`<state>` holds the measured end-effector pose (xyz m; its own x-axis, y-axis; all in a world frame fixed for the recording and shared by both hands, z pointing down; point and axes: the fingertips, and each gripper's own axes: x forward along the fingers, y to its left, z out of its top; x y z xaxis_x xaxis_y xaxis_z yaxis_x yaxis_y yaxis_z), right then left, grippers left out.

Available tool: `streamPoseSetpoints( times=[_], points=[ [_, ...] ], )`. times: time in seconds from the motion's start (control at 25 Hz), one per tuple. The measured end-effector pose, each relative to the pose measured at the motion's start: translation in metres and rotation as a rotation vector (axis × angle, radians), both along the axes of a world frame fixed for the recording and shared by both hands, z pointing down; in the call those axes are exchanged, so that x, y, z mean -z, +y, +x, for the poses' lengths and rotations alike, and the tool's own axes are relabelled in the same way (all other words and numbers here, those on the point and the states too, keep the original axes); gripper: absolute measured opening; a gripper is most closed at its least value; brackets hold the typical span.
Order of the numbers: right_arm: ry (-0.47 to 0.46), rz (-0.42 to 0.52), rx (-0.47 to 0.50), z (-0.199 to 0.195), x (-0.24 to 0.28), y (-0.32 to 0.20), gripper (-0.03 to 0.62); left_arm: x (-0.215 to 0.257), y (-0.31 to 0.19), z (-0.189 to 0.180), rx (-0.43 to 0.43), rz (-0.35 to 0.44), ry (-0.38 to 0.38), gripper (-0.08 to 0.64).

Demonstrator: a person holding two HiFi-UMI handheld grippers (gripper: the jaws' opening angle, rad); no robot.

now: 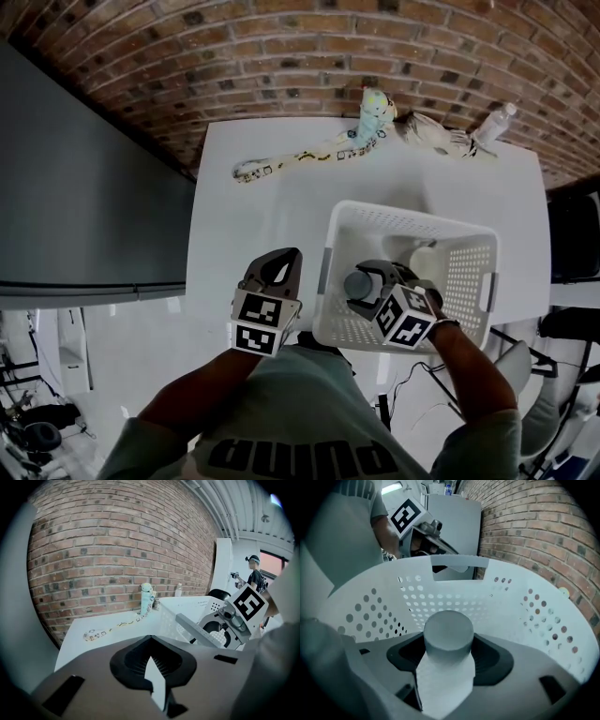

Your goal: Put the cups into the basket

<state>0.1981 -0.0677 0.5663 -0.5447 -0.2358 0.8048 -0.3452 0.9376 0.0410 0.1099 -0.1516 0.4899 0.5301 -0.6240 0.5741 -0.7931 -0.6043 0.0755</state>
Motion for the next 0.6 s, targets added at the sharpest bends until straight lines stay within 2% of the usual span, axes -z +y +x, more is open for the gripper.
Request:
streamPoseSetpoints(
  times=[0.36,0.6],
  points=[
    [0.061,-0.011,0.001,0.009,-0.025,0.000,0.314,-0.002,0.000,0.000,-0.010,-0.005,-0.006,0.003],
    [0.069,-0.019,-0.006,0.011,-0.030,0.001,0.314,-0.004,-0.002,-0.001,-0.011,-0.005,-0.006,0.003]
  ],
)
